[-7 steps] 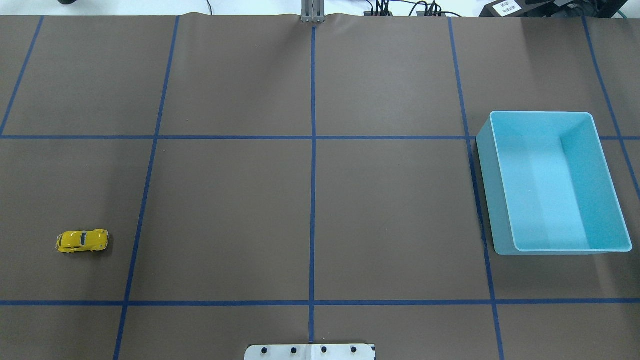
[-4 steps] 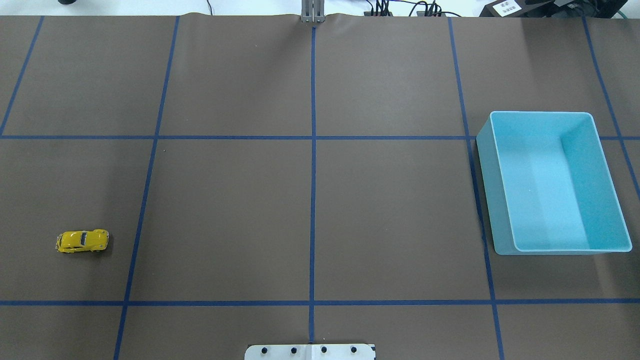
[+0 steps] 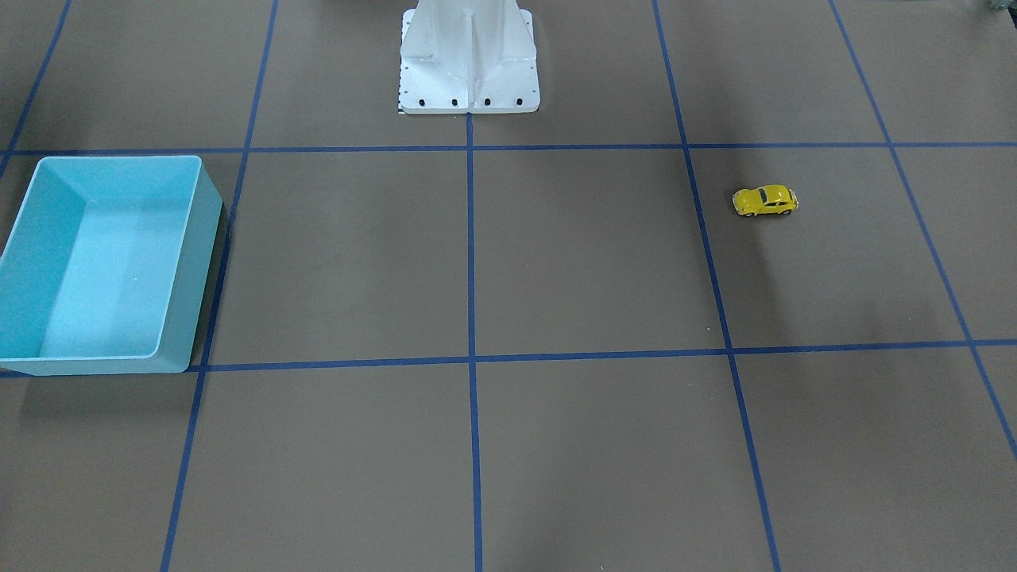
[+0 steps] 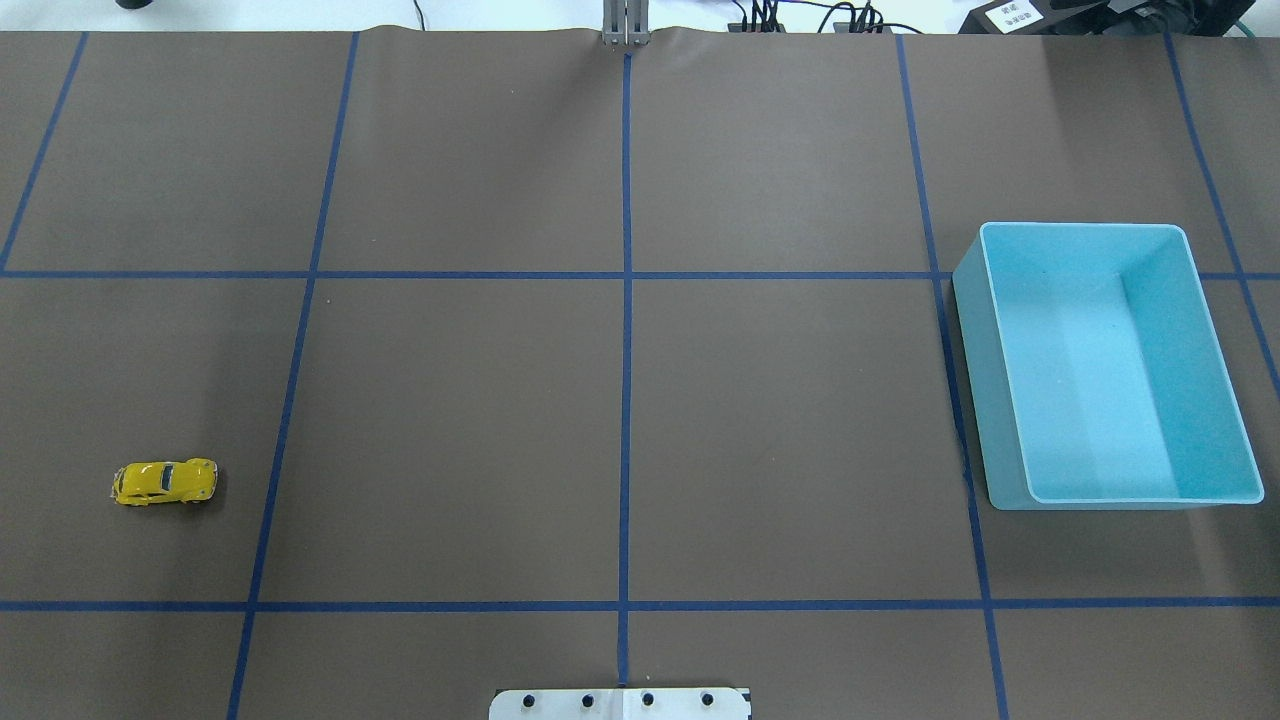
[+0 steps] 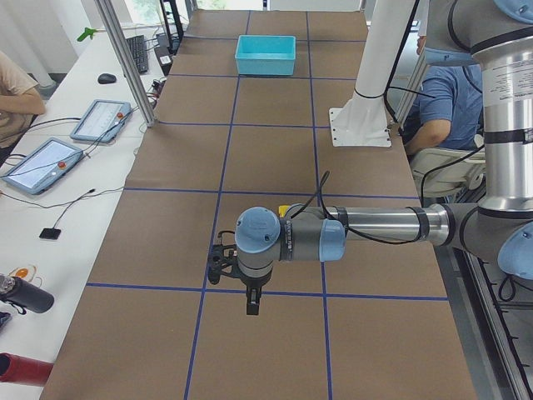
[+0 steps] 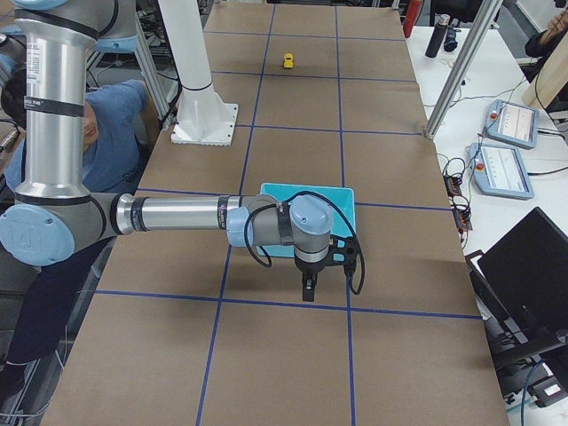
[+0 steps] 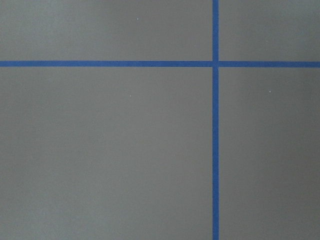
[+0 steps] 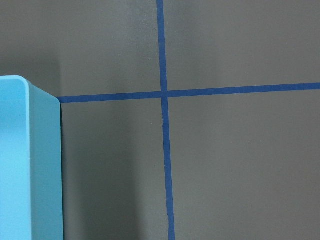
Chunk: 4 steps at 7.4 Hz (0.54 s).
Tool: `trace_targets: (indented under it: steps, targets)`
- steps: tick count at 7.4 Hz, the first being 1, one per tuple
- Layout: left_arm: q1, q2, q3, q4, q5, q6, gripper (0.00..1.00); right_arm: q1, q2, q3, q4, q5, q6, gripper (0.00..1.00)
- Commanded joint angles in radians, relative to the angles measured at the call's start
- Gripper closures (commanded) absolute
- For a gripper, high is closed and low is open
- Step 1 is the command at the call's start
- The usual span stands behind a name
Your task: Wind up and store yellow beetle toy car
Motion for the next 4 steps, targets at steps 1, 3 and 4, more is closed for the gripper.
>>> trace_targets:
  steps: [1,3,4]
  targets:
    - [0.016,-0.011,-0.018,-0.002,-0.007,-0.003,0.00,0.000,0.001,-0.001,0.000,0.001,0.000,0.00]
    - [0.055,-0.017,-0.026,-0.005,-0.007,-0.001,0.00,0.000,0.001,-0.001,-0.002,0.001,0.000,0.00]
    - [0.088,-0.026,-0.035,-0.002,-0.007,-0.003,0.00,0.000,0.001,0.000,-0.002,0.001,0.000,0.00]
